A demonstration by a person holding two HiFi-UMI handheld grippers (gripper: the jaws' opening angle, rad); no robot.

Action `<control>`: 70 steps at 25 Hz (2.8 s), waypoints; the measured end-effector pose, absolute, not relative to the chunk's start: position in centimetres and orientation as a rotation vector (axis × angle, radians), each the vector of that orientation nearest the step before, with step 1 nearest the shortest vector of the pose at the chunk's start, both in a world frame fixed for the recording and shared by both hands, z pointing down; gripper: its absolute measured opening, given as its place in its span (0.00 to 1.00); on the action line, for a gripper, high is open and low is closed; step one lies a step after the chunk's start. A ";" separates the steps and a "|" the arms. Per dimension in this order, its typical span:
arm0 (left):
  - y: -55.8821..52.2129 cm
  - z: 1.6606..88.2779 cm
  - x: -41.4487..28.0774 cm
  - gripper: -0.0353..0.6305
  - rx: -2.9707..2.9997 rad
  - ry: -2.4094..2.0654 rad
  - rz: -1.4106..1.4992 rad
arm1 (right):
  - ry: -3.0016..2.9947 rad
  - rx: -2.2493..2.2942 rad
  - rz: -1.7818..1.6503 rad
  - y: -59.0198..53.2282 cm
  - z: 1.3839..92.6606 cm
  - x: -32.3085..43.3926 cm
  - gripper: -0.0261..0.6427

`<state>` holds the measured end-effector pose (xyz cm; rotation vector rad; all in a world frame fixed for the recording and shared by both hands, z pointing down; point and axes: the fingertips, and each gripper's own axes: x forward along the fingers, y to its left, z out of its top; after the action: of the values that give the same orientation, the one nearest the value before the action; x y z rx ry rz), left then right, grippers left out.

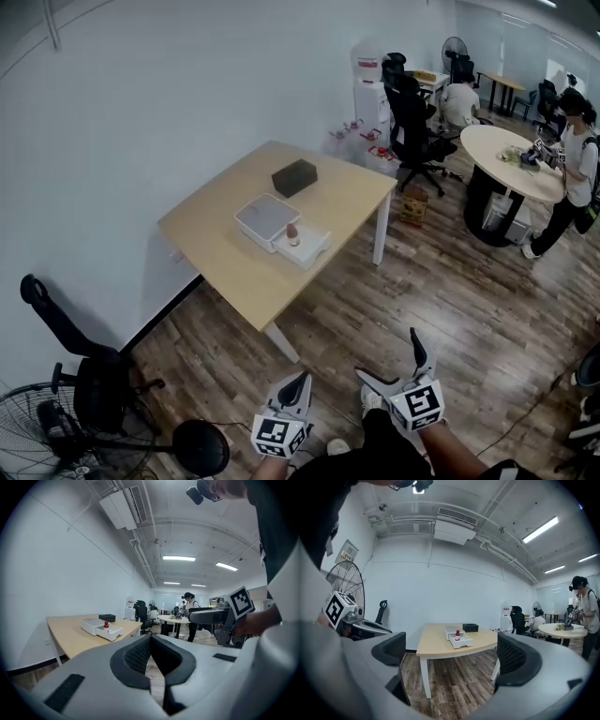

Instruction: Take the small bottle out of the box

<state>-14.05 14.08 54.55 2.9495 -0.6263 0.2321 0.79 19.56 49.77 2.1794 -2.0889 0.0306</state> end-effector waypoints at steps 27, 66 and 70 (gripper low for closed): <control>-3.5 52.3 4.3 0.07 2.921 -0.905 0.317 | -2.363 1.959 0.118 -1.1 48.9 18.7 0.92; -29.4 52.6 -4.0 0.07 2.809 -1.114 0.226 | -2.396 1.546 0.155 -31.0 55.3 10.8 0.92; -30.4 52.7 -4.6 0.07 2.756 -1.198 0.223 | -2.408 1.433 0.220 -32.9 58.0 10.5 0.92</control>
<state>-4.64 -30.37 52.72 2.7558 -1.1977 0.2225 10.48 -32.91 57.96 1.4331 -2.4079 0.2199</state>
